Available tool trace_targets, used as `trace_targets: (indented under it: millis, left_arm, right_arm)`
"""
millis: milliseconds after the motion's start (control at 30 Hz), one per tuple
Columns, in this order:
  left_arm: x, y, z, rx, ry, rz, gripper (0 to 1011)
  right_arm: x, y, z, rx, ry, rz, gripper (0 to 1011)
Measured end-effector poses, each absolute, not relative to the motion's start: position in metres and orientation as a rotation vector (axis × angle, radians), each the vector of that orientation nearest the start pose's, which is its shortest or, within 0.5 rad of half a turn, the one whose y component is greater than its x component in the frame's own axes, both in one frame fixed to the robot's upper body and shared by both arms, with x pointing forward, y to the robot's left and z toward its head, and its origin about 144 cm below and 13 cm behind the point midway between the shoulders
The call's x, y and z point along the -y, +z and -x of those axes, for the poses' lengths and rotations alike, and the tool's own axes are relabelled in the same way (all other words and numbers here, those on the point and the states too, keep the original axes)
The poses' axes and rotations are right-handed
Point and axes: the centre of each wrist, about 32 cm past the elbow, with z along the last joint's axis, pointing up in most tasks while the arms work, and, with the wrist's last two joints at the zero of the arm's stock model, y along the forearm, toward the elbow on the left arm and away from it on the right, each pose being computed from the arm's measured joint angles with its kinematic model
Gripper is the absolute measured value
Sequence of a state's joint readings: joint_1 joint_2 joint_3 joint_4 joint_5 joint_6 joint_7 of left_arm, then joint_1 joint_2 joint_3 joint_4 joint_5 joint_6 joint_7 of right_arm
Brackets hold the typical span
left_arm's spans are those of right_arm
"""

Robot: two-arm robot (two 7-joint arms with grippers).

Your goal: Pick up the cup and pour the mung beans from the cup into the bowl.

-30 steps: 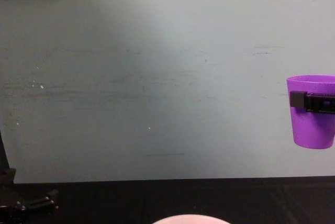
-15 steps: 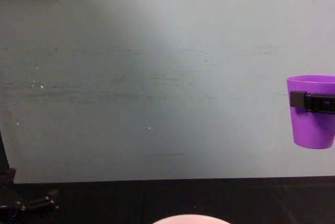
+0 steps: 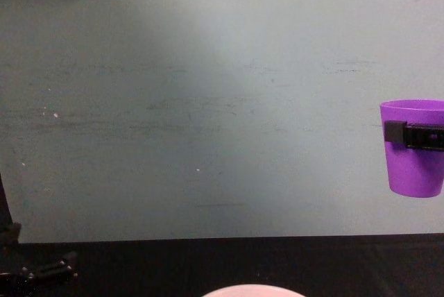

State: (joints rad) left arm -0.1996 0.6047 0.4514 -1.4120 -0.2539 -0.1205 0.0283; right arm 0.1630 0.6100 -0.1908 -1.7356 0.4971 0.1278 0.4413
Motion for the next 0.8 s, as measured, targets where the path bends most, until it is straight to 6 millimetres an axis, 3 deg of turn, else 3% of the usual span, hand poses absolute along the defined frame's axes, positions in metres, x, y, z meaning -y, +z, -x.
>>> trace_targets:
  millis: [800]
  left_arm:
    - [-0.3097, 1.1398, -0.4886, 0.285, 1.248, -0.305, 1000]
  right_arm:
    - [0.3182, 1.2576, -0.4854, 0.138, -0.895, 0.073, 735]
